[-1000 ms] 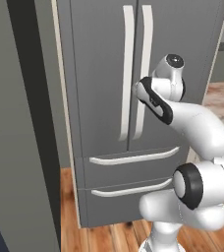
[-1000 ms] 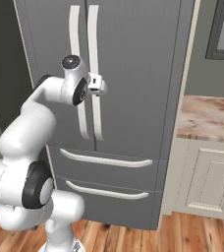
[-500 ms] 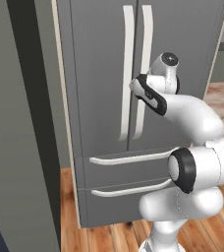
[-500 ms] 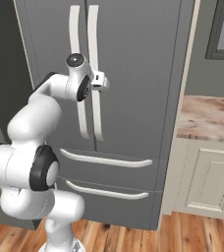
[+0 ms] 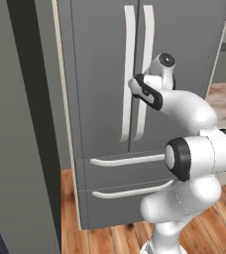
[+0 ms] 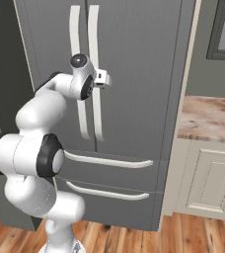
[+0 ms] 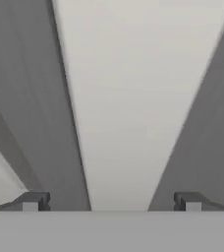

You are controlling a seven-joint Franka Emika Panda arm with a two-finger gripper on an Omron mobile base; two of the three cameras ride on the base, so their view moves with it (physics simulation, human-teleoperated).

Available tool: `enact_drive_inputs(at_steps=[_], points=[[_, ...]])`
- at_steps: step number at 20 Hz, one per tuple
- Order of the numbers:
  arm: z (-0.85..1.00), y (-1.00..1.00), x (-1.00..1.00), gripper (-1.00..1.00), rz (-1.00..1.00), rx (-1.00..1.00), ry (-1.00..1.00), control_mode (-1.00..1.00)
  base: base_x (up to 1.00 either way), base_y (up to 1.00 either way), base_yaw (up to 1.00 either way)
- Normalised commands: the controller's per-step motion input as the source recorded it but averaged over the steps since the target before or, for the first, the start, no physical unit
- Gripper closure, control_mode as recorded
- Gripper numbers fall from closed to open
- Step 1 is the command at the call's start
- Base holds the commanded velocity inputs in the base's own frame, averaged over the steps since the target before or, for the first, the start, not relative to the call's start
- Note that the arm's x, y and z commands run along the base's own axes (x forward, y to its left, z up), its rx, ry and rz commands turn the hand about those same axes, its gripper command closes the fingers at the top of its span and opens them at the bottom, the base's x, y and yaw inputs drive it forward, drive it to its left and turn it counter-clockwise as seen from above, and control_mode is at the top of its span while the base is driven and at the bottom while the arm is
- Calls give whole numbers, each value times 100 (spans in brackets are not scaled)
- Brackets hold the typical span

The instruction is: There is a bowl on the dining counter. Grab a lemon wedge from the fridge and place it in the bowl. Then get the liquor bottle and glass cup from the cabinet and place them next to the bowl.

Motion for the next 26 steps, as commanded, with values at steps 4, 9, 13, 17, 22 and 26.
enact_drive_inputs(at_steps=[4,9,13,17,22,26], points=[[0,0,33,-100,0,0,-4,-100,0,0,0],[0,-4,28,-100,0,0,-3,-100,0,0,0],[0,-9,26,-100,3,0,-3,-100,0,0,0],[0,-7,28,-100,5,0,-3,-100,0,0,0],[-2,-1,38,100,5,0,0,-100,0,0,0],[-2,-1,37,100,7,0,-3,-100,0,0,0]])
